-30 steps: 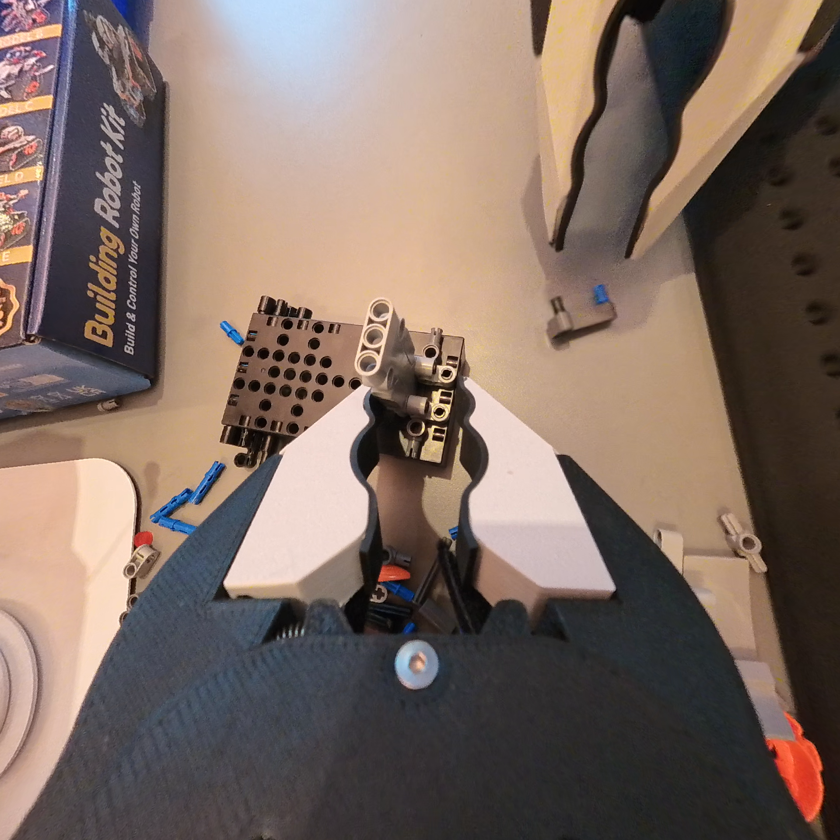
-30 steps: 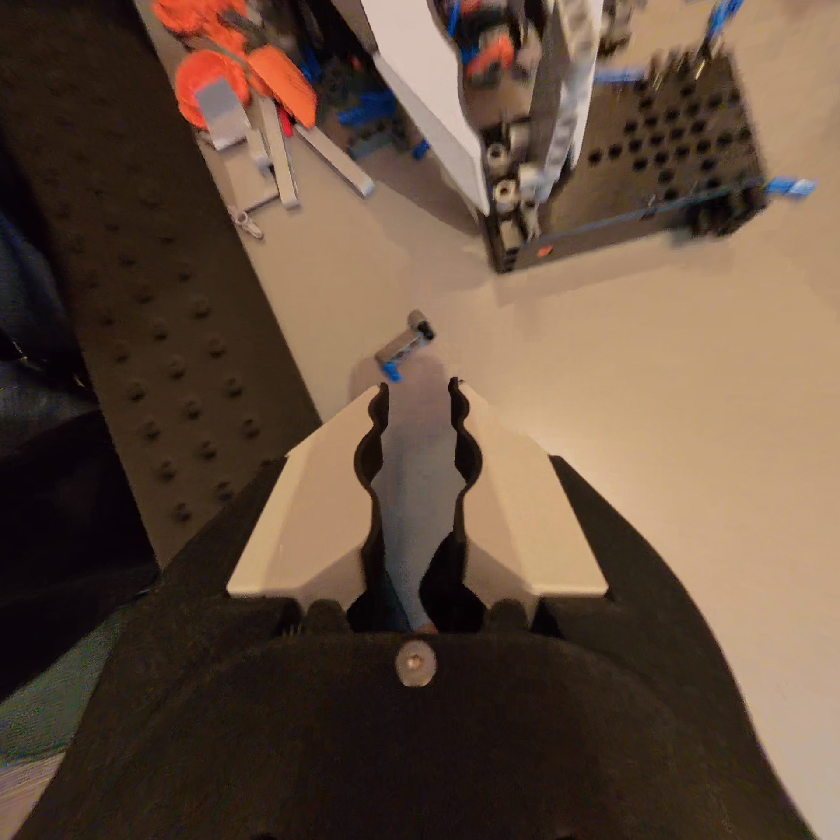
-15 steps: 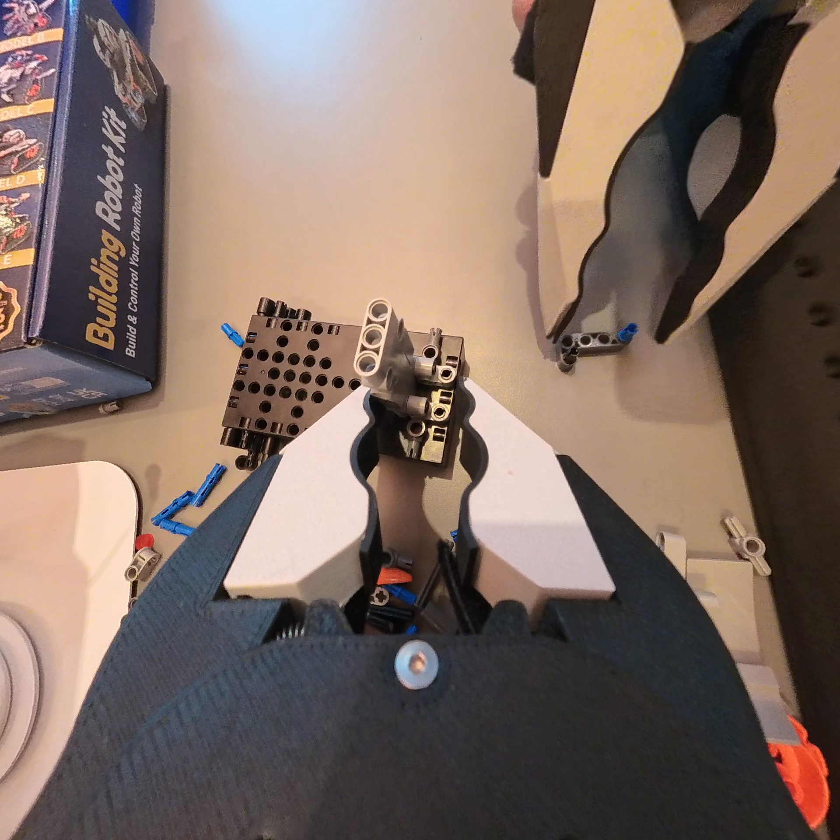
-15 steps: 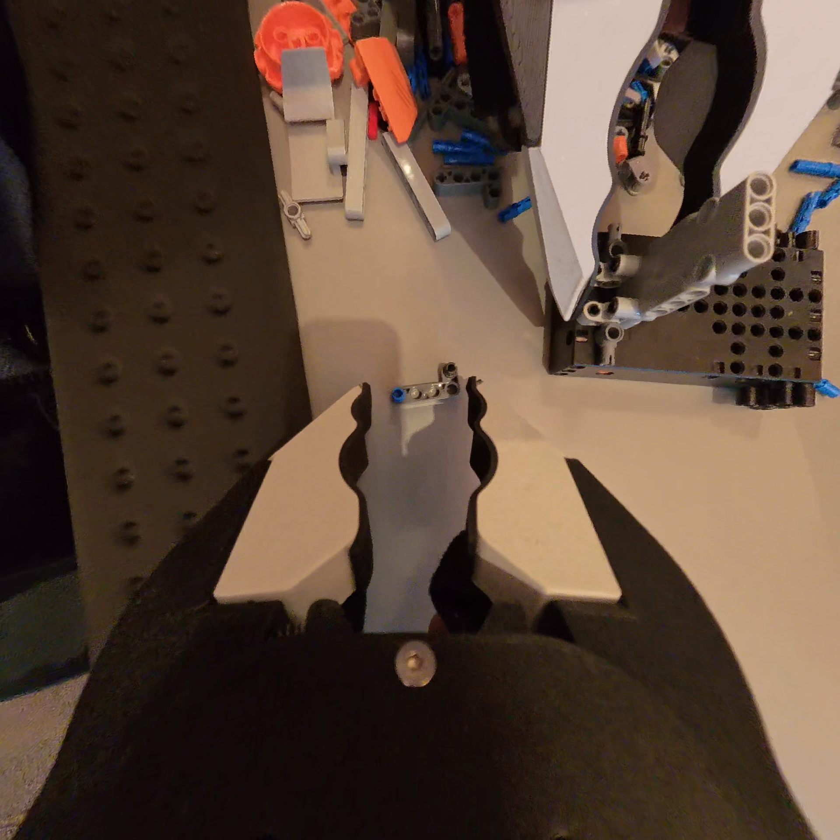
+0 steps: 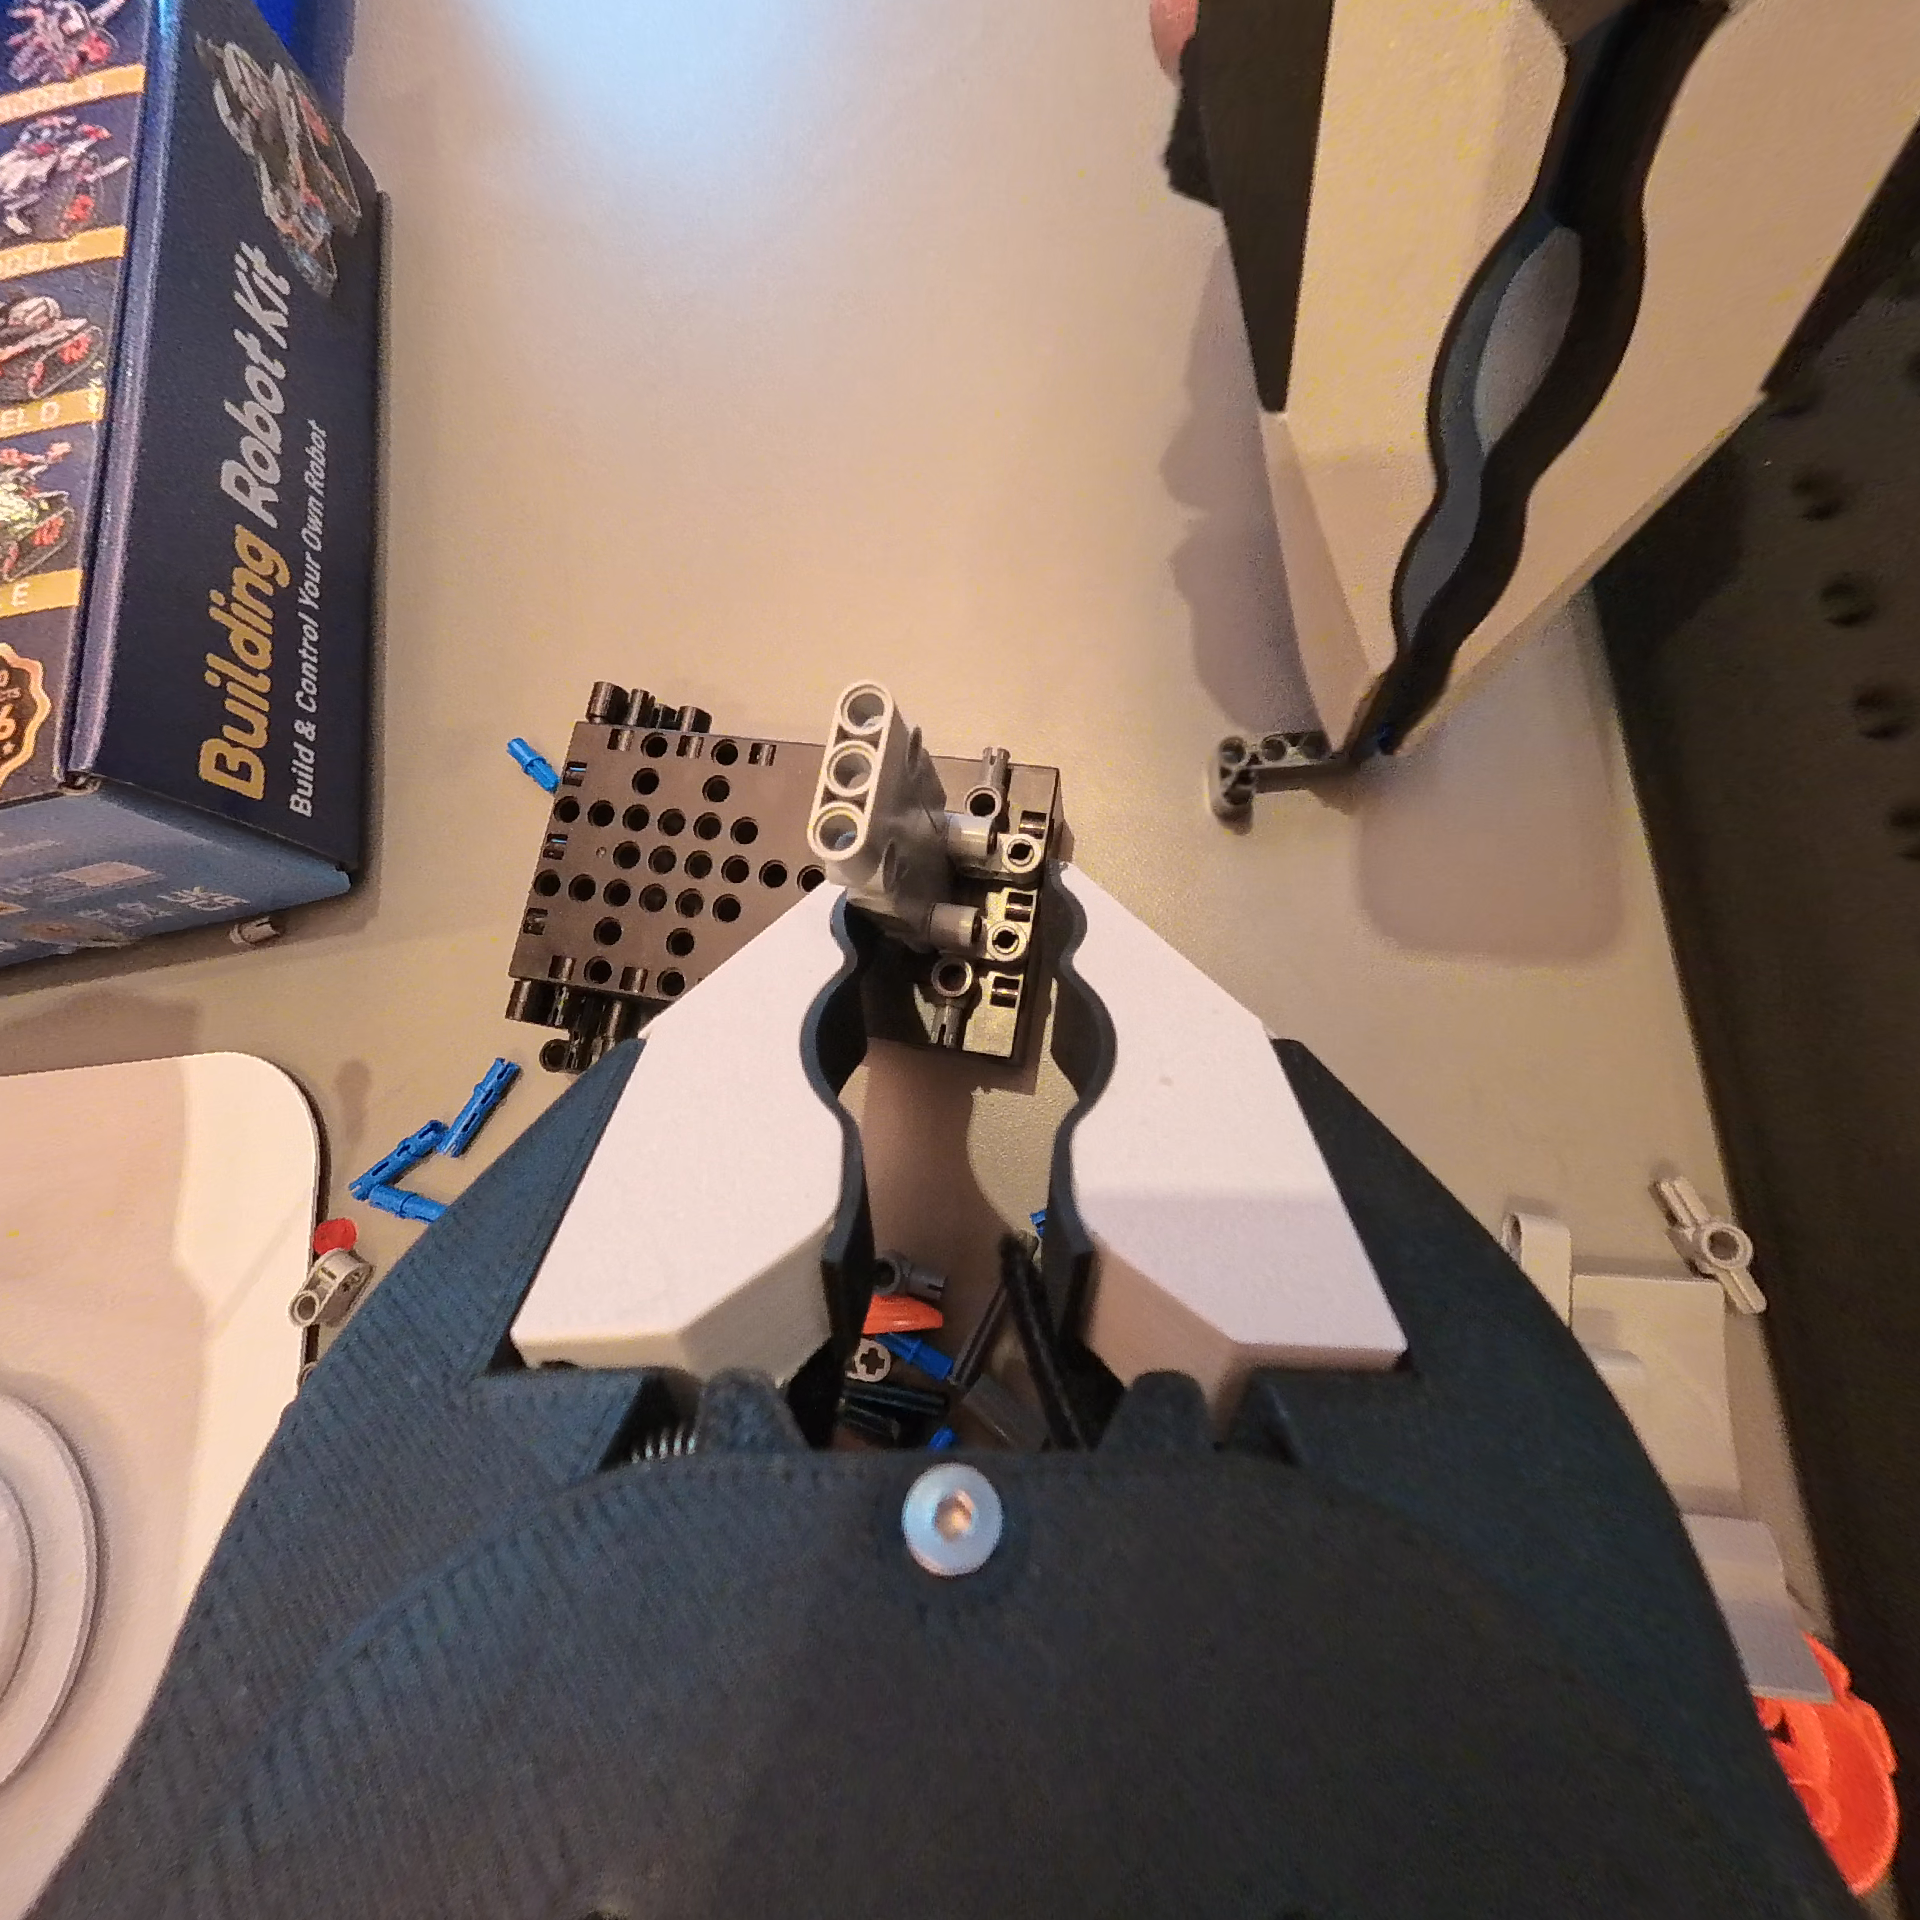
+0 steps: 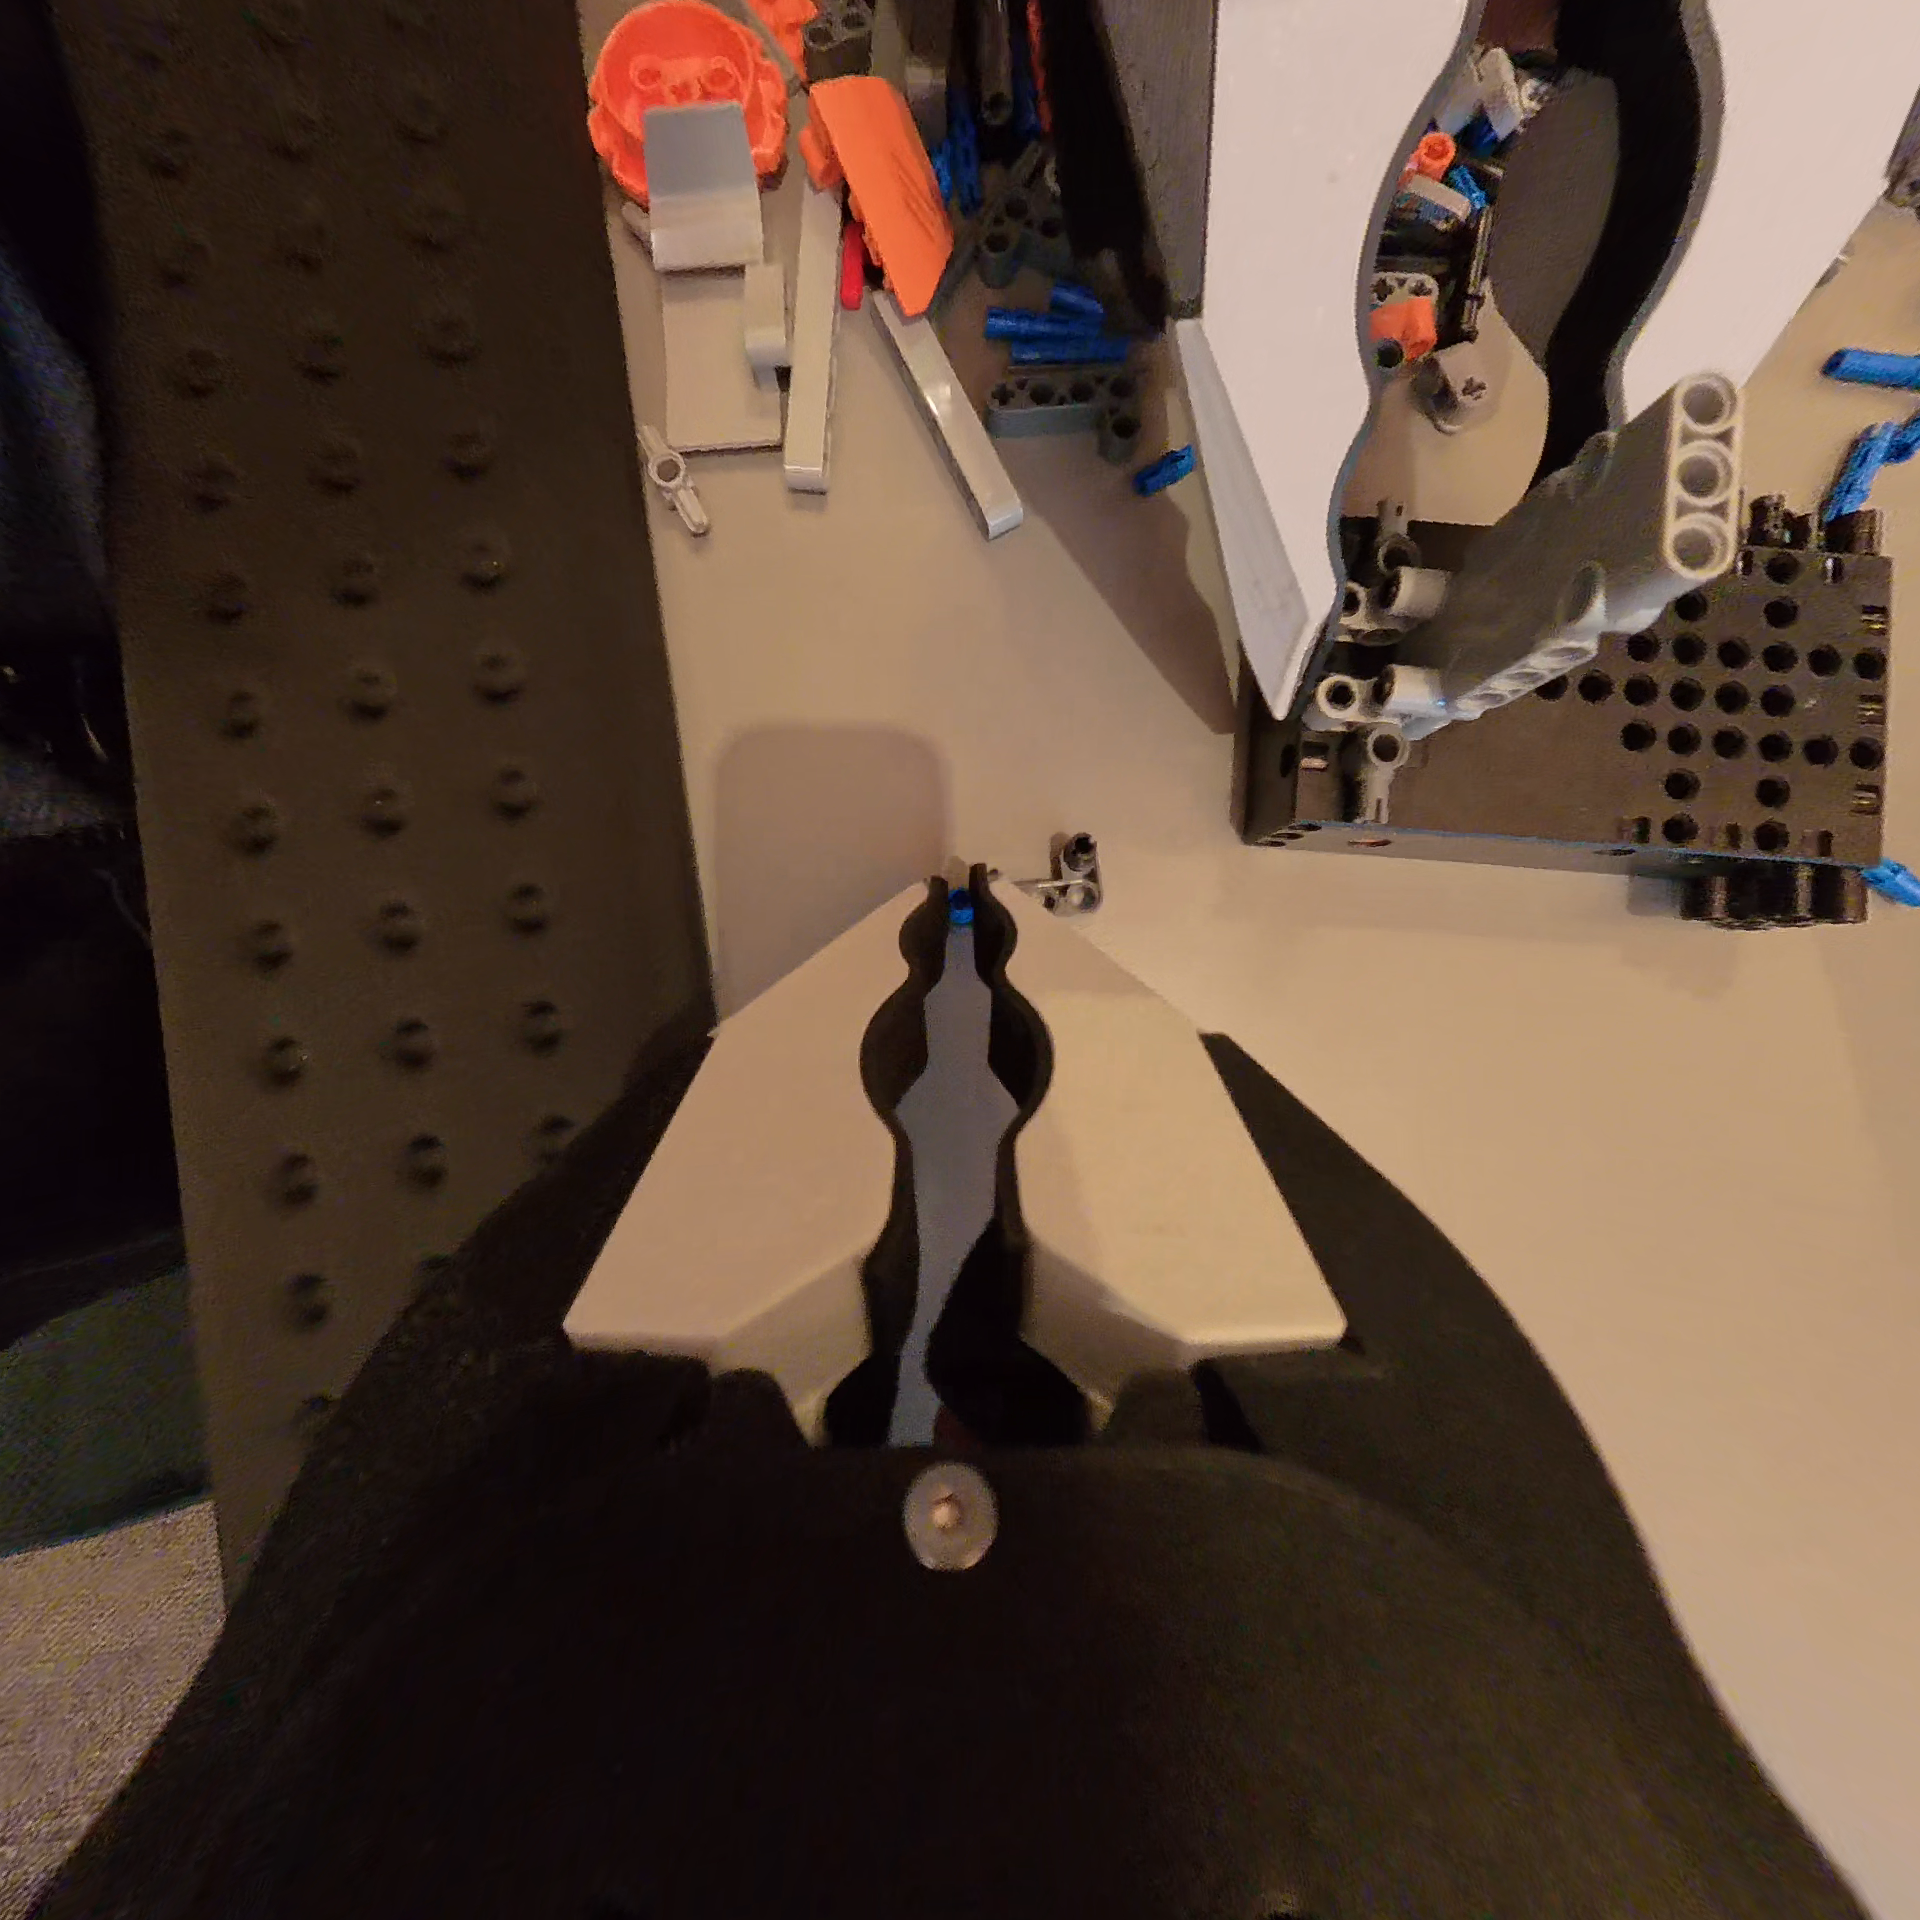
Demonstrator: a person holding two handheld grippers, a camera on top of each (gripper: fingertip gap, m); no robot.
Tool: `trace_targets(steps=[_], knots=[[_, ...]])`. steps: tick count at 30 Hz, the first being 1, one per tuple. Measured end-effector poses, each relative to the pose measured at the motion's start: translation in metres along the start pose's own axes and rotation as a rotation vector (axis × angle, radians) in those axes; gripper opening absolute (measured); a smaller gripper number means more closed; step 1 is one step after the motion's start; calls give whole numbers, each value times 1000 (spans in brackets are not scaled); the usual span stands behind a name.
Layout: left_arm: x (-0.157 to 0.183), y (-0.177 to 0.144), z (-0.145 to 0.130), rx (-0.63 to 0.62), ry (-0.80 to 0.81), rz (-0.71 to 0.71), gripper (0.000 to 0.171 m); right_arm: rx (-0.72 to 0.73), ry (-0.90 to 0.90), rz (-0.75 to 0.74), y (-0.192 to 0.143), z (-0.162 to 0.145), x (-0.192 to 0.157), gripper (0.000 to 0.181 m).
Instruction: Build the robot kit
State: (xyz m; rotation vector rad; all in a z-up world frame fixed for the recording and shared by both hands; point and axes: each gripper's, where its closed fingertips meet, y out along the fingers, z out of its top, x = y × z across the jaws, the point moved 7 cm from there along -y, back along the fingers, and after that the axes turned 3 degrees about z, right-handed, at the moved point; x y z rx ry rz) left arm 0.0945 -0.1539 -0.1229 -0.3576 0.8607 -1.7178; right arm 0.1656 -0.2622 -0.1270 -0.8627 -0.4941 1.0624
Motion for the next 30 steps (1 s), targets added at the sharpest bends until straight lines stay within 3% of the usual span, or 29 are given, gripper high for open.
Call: trace_targets(steps=[8,17,23,26,30], knots=[[0,0,0,-1,0,2,29,-14,43,-12,2,-5,1,8],[0,0,0,1,-1,1,29,-21,65,-21,-4,-7,3,3],[-1,1,1,3,-13,10,29,390,212,-65,-28,3,23,2],[-1,3,2,13,-28,15,28,533,306,-67,-30,-3,37,2],[-1,4,2,18,-29,16,28,616,409,-5,-24,-6,51,2]])
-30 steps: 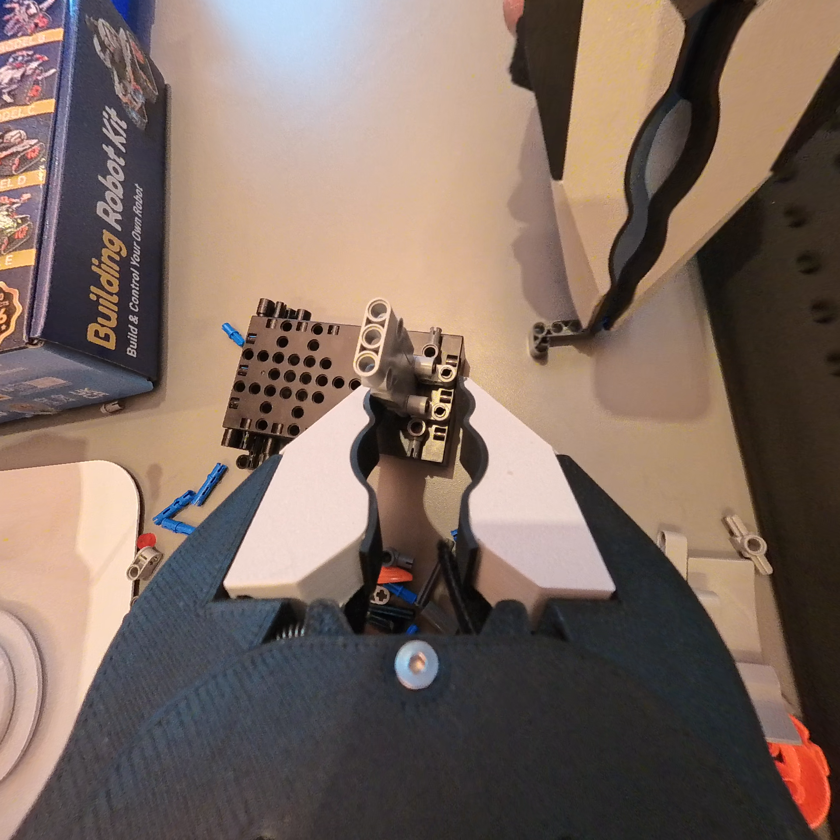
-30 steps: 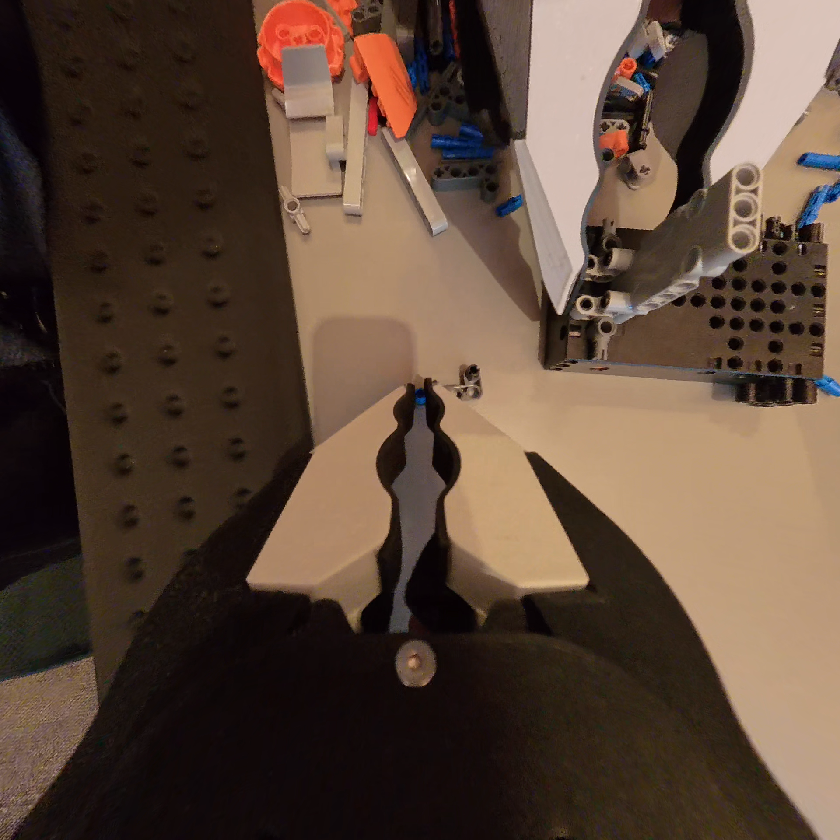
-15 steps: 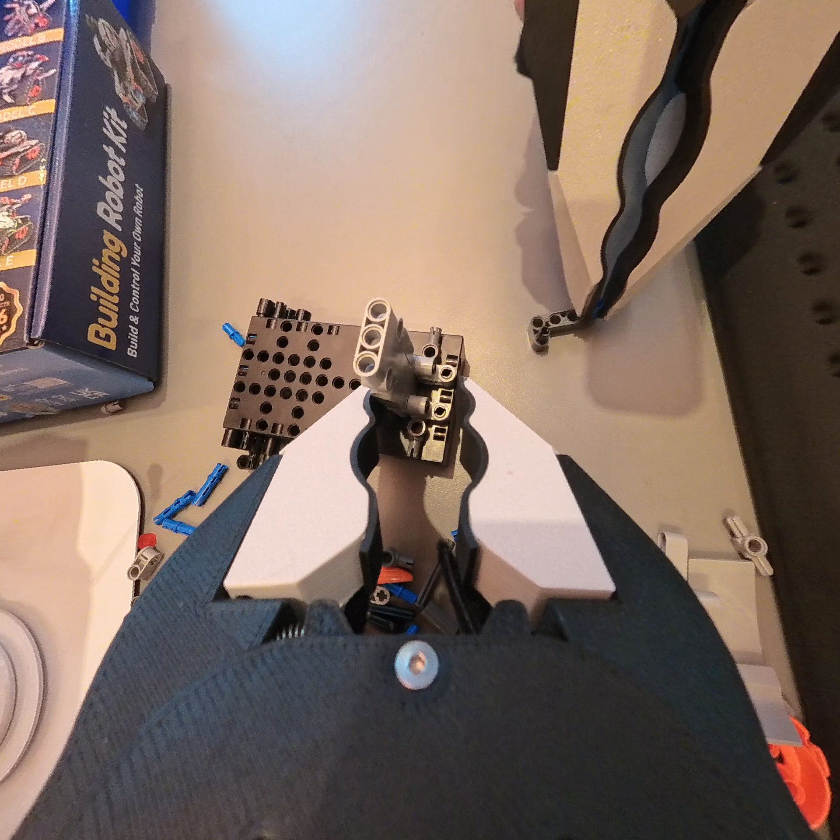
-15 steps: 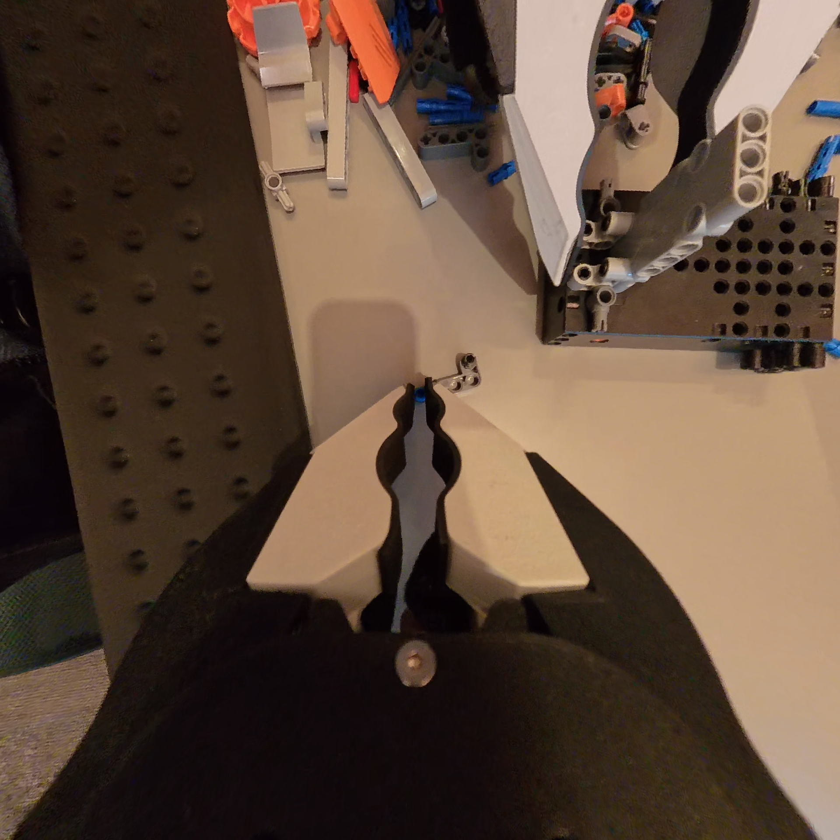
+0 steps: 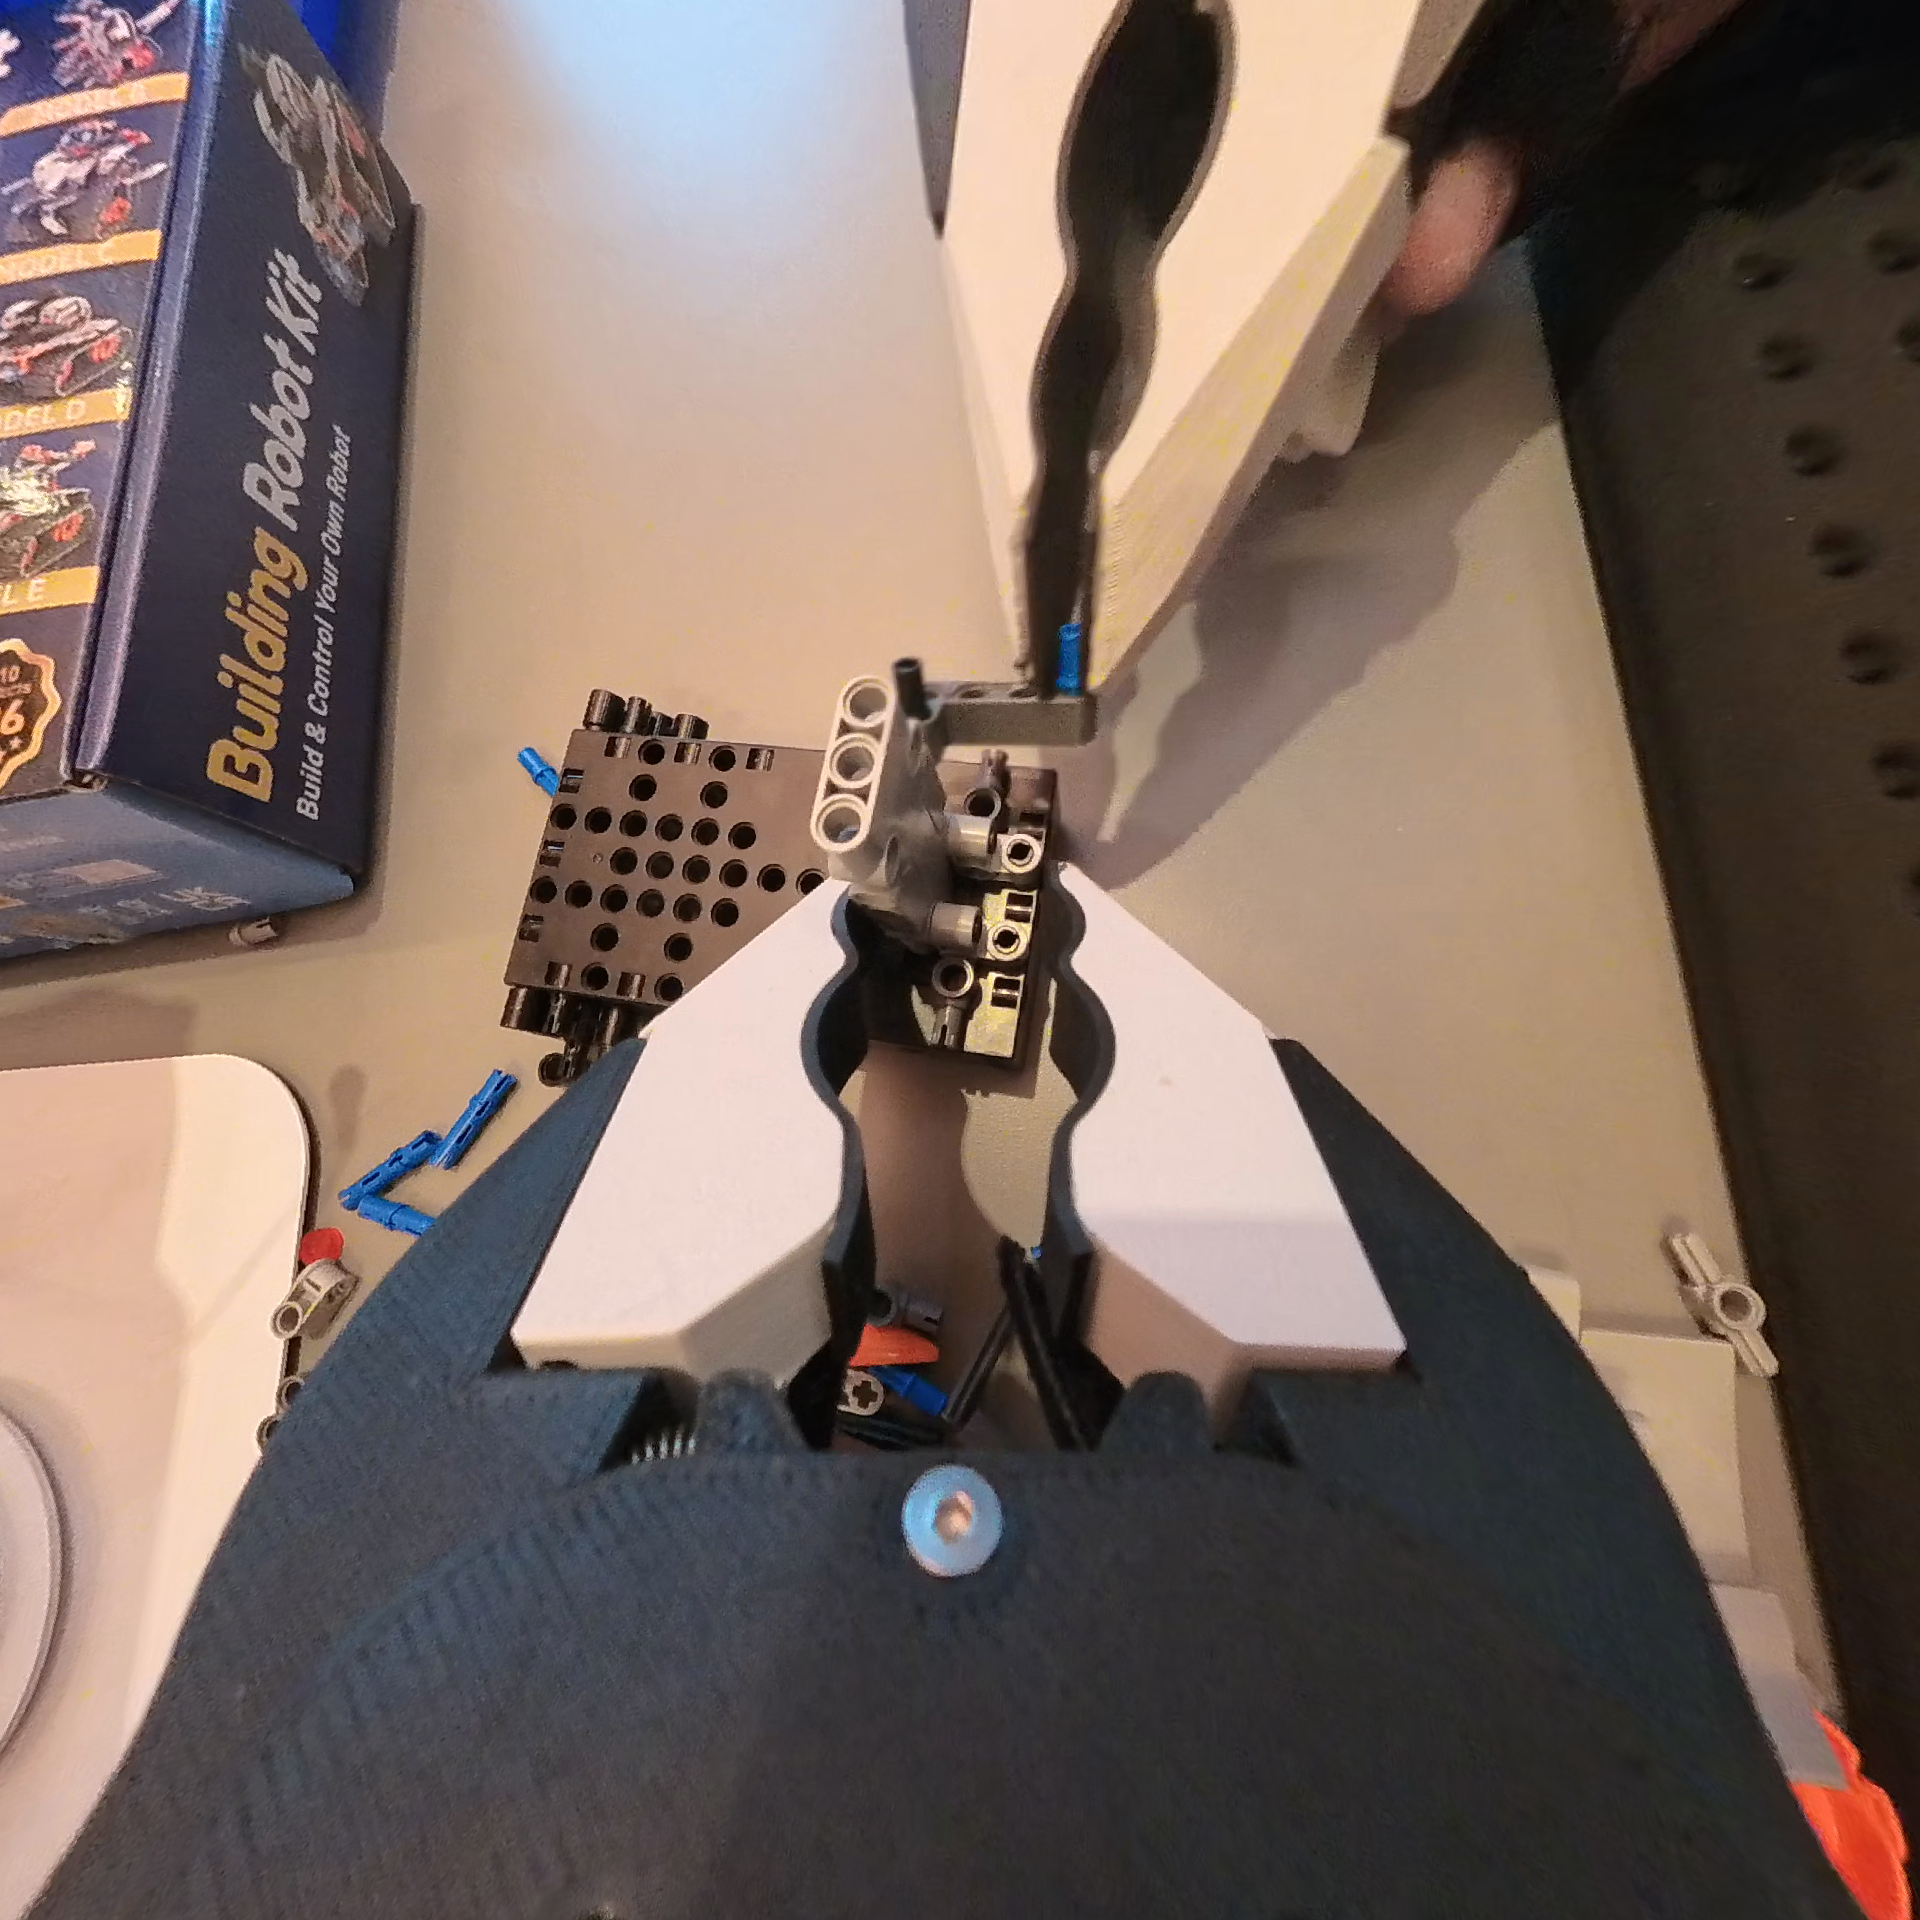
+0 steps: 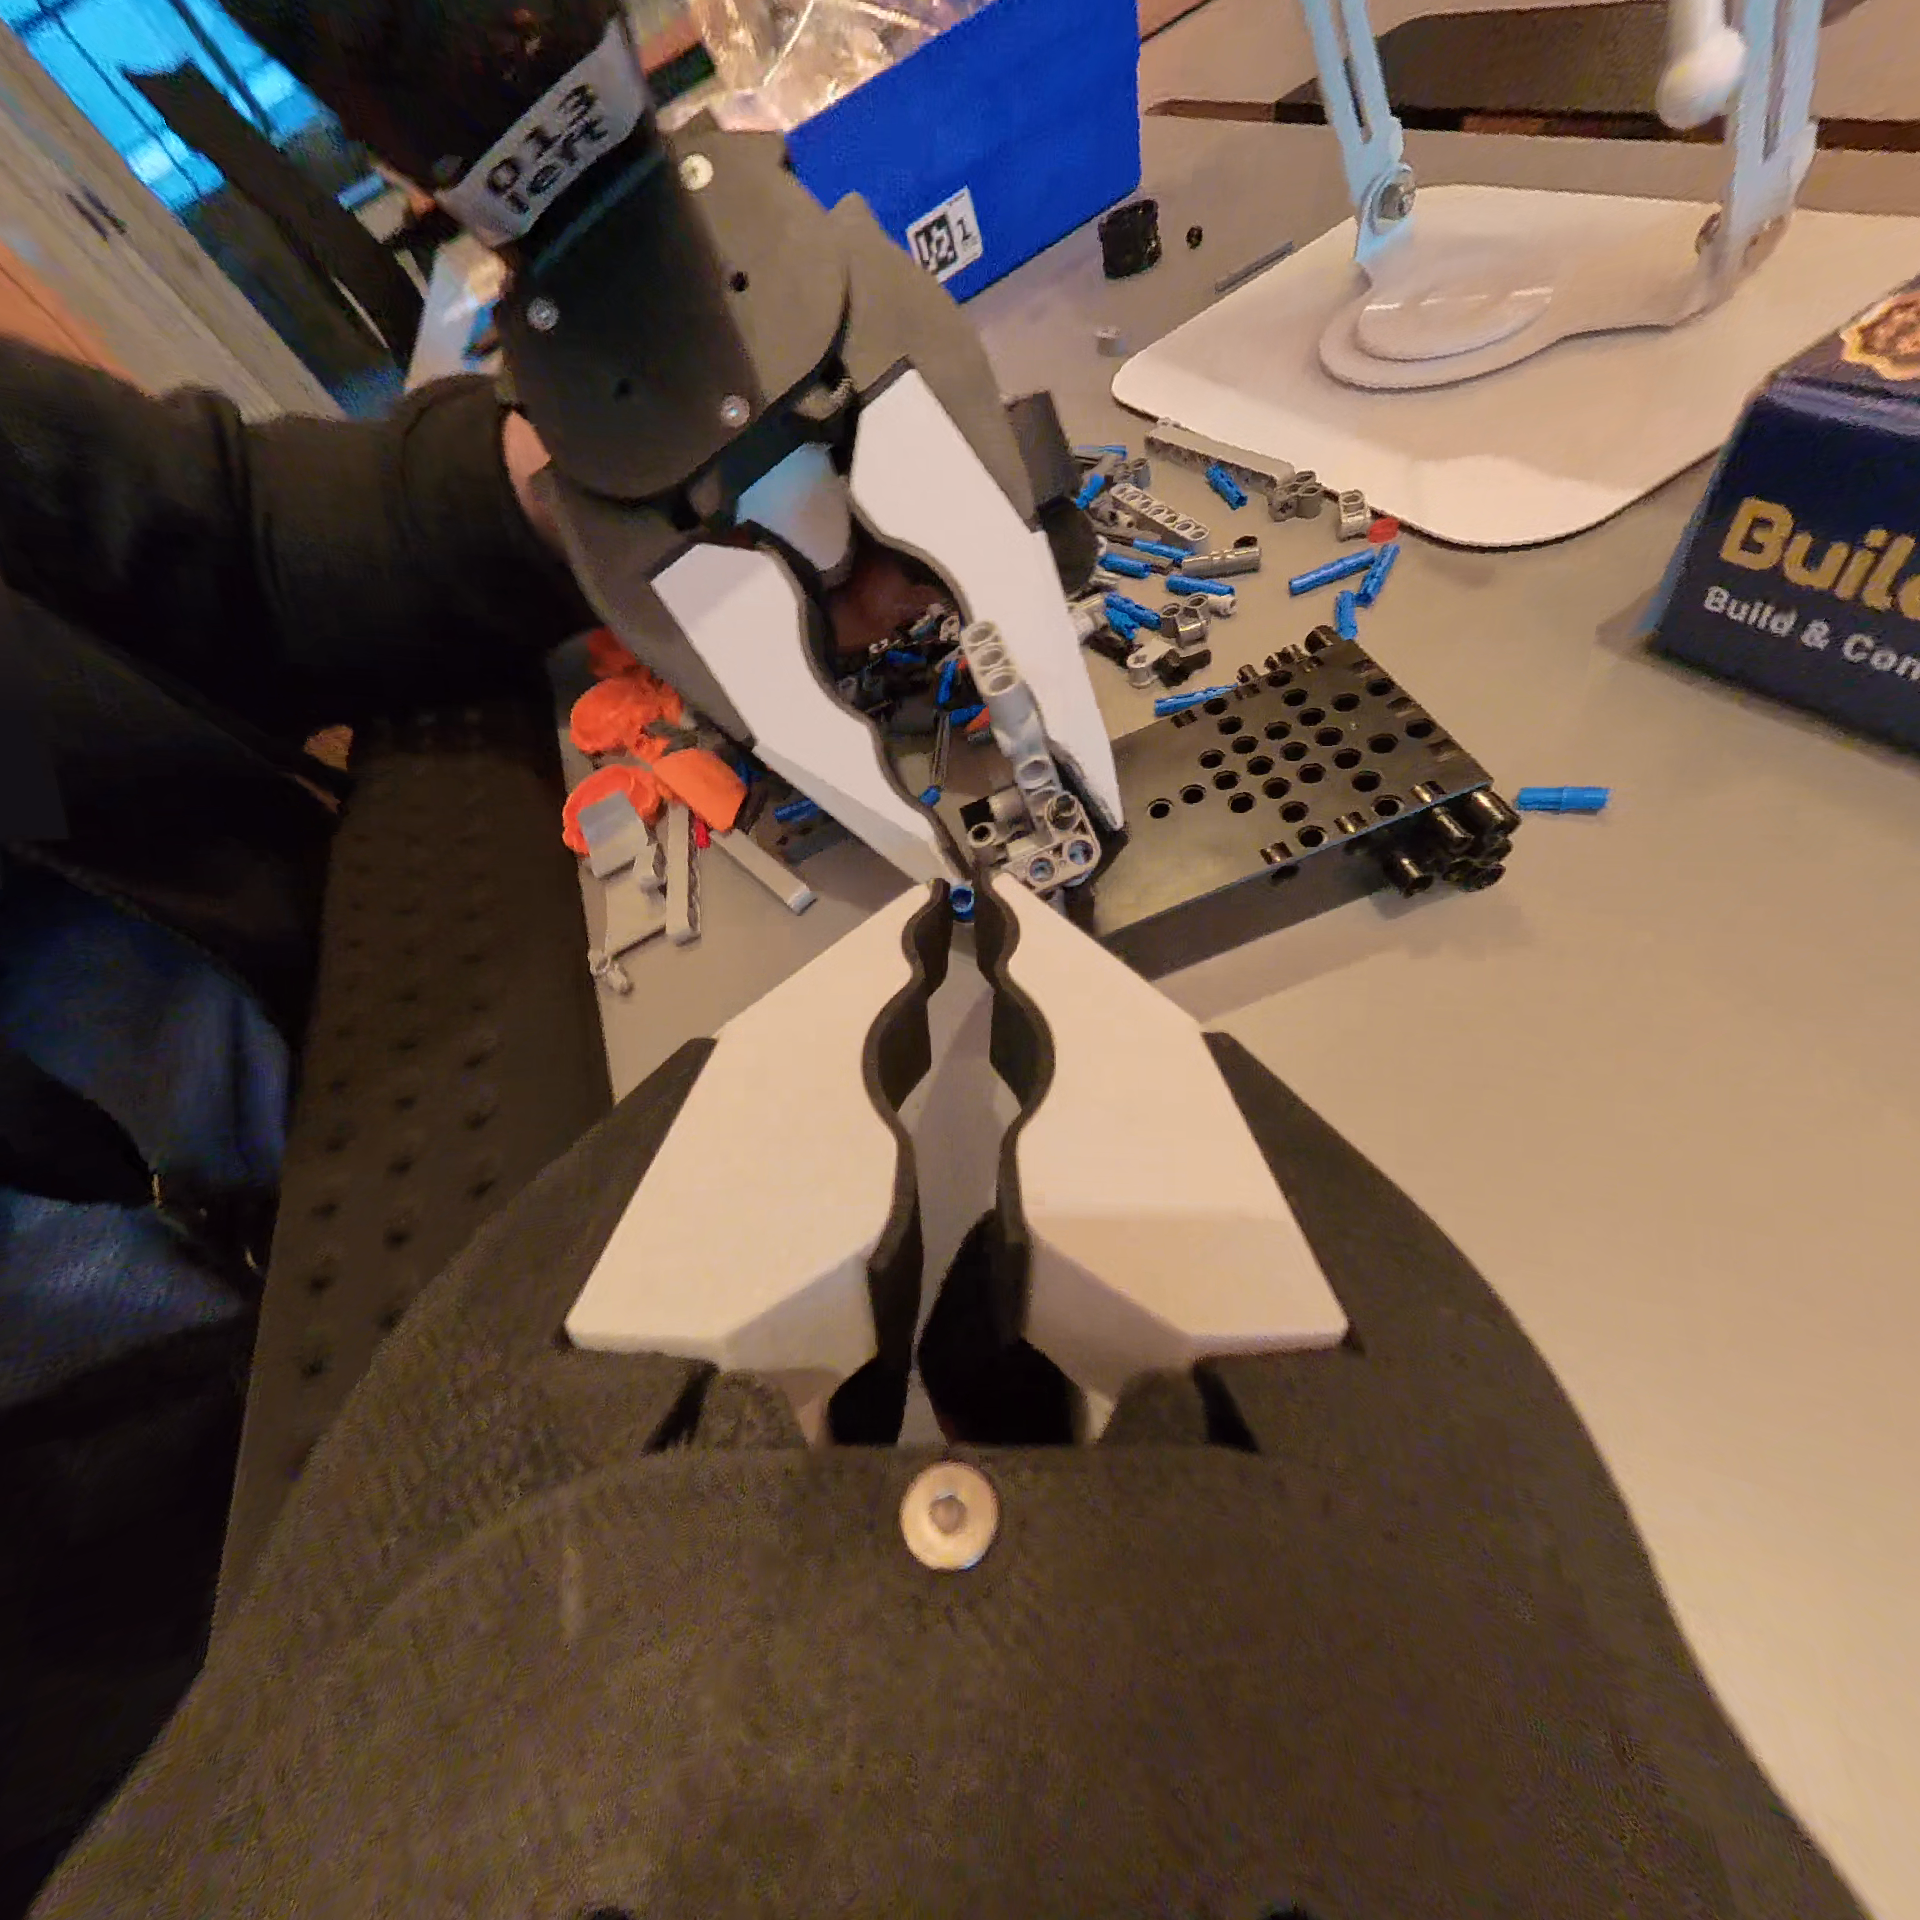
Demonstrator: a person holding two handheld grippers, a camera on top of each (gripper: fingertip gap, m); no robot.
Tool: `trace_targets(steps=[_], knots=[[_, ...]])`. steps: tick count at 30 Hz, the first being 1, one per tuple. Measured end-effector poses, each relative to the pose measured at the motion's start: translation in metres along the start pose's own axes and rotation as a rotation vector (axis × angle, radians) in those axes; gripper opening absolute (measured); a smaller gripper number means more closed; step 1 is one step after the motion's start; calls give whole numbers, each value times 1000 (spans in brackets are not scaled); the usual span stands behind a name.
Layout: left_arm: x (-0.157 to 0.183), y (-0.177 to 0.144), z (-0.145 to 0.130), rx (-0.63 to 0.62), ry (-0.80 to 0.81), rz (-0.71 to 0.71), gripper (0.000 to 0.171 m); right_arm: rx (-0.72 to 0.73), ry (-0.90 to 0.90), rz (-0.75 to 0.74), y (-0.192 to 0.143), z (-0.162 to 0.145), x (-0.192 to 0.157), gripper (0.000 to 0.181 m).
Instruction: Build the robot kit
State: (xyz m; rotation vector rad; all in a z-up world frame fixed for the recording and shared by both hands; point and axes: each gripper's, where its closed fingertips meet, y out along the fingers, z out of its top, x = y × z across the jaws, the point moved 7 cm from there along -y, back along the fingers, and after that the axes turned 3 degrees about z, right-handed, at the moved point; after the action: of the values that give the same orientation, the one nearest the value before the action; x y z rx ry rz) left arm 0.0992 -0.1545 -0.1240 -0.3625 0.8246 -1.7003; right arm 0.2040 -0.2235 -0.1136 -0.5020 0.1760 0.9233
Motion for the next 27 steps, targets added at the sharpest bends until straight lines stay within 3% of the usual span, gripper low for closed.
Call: trace_targets(steps=[27], knots=[[-1,0,-1,11,-11,-6,27,-63,249,50,0,-9,17,2]])
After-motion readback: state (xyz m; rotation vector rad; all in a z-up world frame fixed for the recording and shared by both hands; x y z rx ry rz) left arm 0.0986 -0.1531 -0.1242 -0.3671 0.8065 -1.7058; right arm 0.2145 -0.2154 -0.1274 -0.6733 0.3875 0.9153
